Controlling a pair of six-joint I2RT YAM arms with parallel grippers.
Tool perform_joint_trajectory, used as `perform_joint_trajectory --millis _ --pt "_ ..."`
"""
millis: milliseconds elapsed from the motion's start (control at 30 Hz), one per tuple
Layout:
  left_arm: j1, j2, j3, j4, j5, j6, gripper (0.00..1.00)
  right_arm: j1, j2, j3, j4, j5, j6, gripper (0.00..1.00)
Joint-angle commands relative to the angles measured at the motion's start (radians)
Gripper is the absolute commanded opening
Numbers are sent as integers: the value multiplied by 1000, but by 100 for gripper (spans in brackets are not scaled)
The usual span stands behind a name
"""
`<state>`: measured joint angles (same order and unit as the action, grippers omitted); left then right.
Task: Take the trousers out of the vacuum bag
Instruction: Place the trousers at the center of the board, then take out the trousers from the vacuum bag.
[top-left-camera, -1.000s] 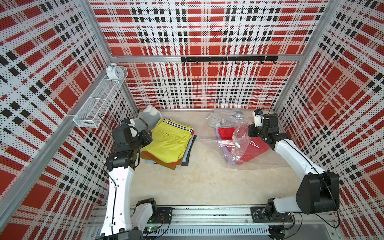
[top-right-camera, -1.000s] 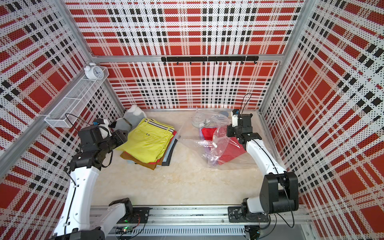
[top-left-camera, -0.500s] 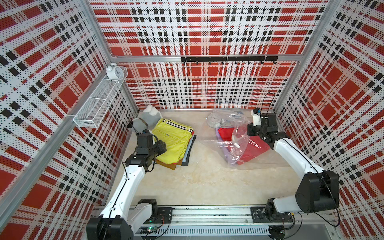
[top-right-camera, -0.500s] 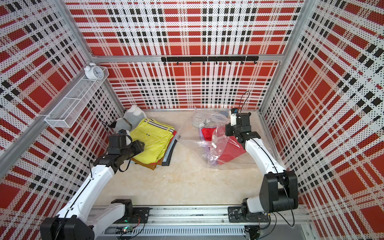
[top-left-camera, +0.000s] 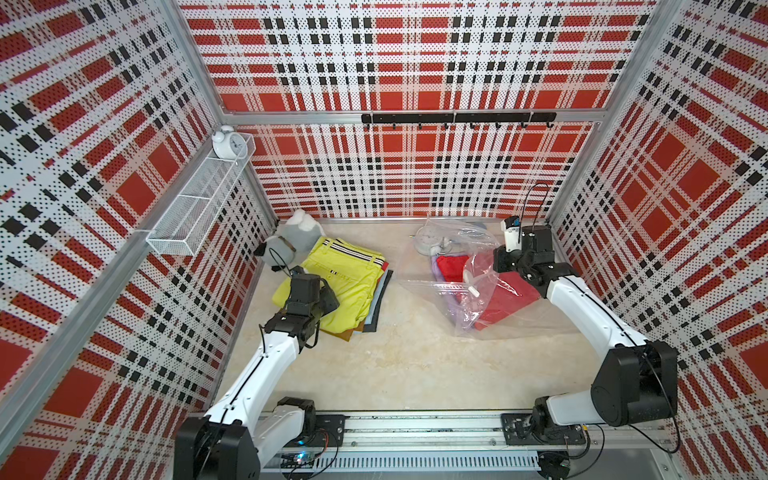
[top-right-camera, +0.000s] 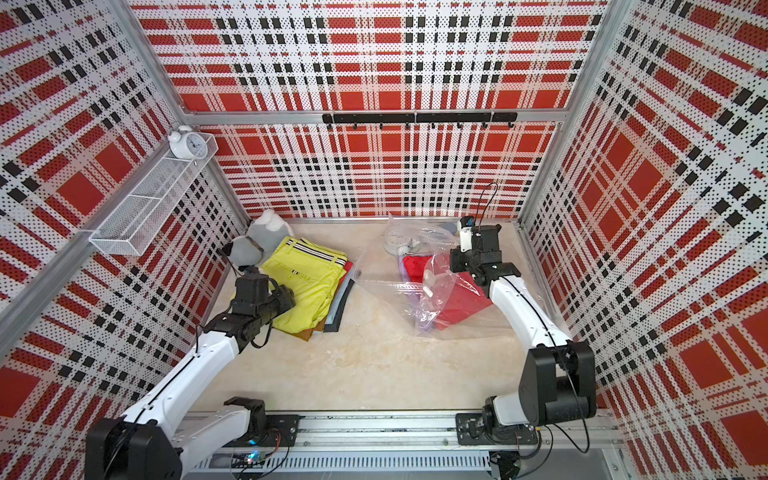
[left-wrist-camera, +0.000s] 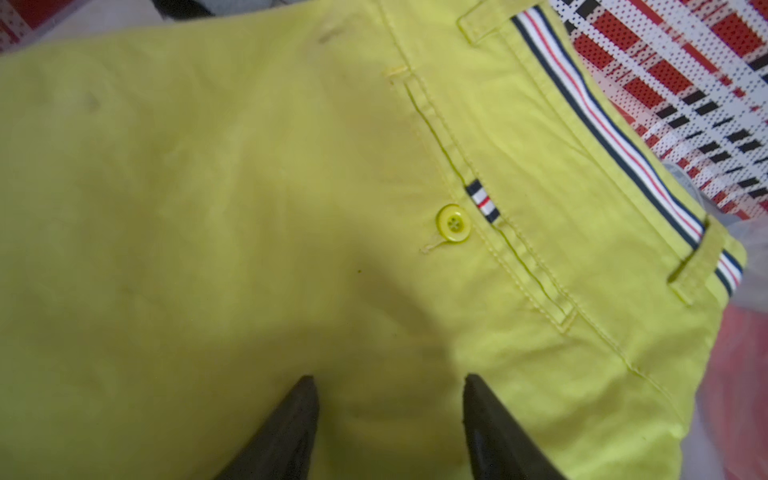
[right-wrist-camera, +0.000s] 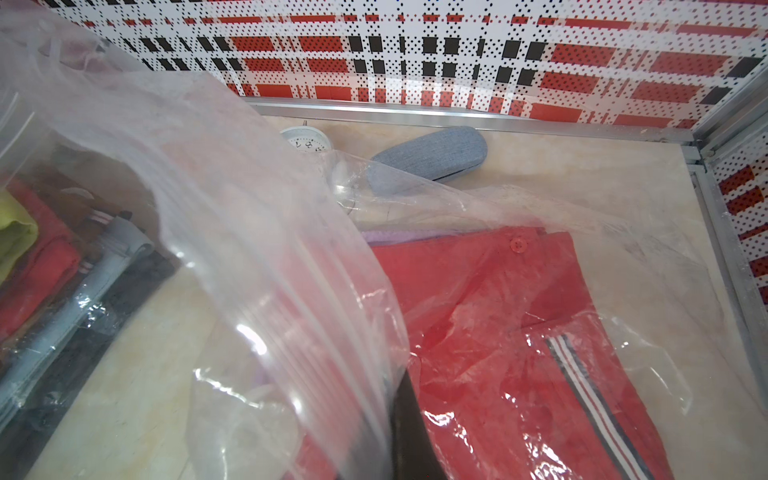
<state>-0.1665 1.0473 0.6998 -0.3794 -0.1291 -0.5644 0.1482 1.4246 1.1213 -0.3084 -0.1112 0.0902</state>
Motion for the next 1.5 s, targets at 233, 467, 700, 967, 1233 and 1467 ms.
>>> perform_joint_trajectory --millis 233,467,700,967,1233,1467 --pt "-289 211 336 80 -60 108 69 143 -59 106 -60 -4 -113 0" --pt "-425 395 449 263 131 102 71 244 -96 163 -112 -17 -183 0" --pt "-488 534 480 379 240 61 71 278 -143 191 -120 -44 -200 0" --pt "-523 691 502 508 354 -22 70 280 -170 211 -114 -75 -208 0" --pt "-541 827 509 596 408 -112 69 282 -171 207 -118 -73 -210 0" --pt "-551 939 530 690 464 -177 66 284 -173 189 -116 -68 -213 0"
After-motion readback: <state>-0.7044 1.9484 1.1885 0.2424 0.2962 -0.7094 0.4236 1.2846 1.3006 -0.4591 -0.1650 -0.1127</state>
